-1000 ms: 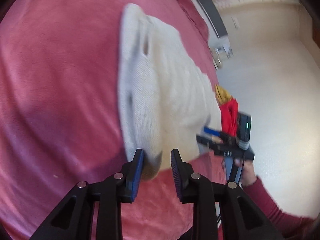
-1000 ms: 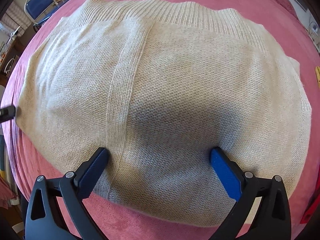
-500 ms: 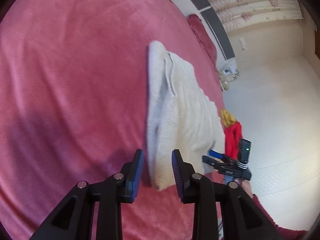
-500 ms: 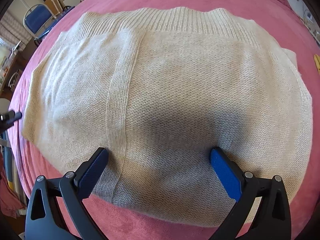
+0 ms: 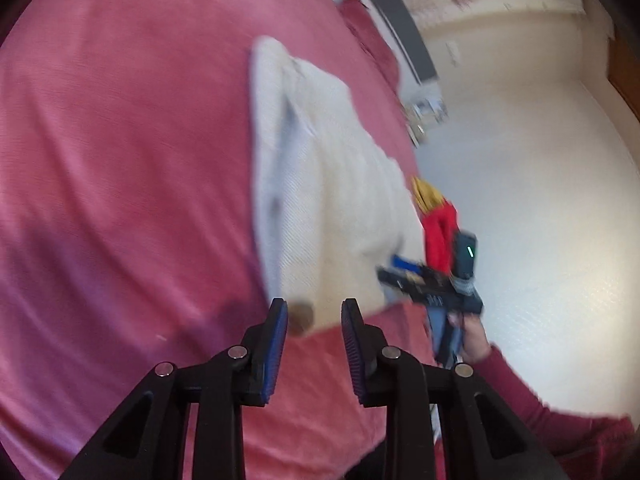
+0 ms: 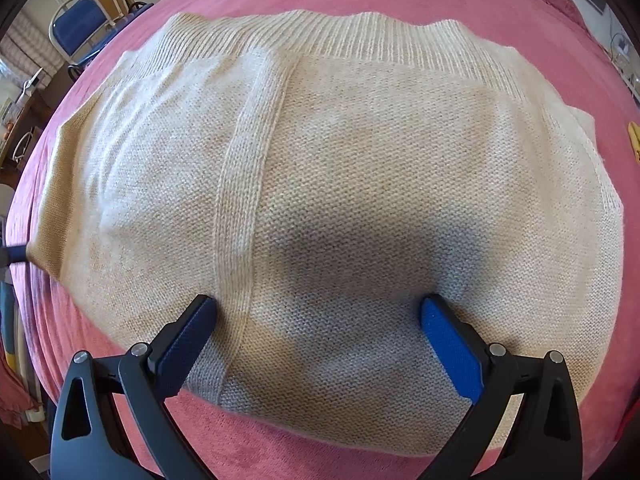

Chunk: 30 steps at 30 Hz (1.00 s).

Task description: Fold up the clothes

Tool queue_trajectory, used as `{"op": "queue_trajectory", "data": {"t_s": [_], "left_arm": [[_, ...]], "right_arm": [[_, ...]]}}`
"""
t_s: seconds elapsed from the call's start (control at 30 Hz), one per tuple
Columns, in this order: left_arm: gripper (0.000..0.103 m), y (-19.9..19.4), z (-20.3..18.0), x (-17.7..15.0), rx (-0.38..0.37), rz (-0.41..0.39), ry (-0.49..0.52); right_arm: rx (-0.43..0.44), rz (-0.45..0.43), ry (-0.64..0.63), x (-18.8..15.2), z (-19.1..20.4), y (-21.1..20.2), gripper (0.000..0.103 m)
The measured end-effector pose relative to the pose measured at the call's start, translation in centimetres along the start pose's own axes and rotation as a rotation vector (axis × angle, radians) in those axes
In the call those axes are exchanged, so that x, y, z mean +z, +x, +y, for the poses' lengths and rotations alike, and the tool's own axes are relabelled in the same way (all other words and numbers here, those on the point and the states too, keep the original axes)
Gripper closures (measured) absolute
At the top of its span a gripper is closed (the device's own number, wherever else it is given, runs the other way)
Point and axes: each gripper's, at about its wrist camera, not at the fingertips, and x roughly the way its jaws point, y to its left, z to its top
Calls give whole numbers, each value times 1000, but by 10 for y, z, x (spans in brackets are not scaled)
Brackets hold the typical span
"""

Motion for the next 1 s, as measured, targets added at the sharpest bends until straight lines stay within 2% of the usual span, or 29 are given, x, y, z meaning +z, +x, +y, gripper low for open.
{"op": "queue_trajectory", "data": {"t_s": [0.03, 0.13, 0.2, 0.33, 0.4, 0.5, 0.63, 0.67, 0.7, 0.83, 0.93, 1.0], "left_arm": [[76, -6, 9, 6, 21, -44, -39], [74, -21, 32, 19, -1, -169, -162], [73, -17, 38, 26, -63, -165, -200], [72, 21, 19, 33, -76, -8, -112], [72, 43, 4, 29, -91, 87, -56], [73, 60, -25, 11, -97, 192, 80], [74, 54, -23, -2, 19, 256, 140], [75, 48, -16, -1, 60, 239, 123], [75, 40, -8, 1, 68, 212, 93], [75, -2, 14, 7, 42, 75, 10], [74, -17, 26, 22, 56, -47, -85], [72, -5, 32, 33, 37, -67, -143]], "right_arm": [[0, 0, 1, -6, 3, 0, 0], [2, 2, -1, -9, -1, -1, 0], [1, 4, -3, 4, 1, 6, 0], [-2, 8, -6, 36, 6, 21, 0], [-2, 2, -3, 37, 8, 23, 0], [1, -13, -6, 34, 6, 23, 0], [1, -16, -14, 31, 4, 23, 0], [0, -12, -10, 35, 5, 26, 0], [-1, -9, -2, 43, 7, 32, 0], [-22, -7, 4, 60, 13, 44, 0], [-18, -29, 18, 68, 35, 51, 0], [-16, -42, 15, 63, 35, 48, 0]]}}
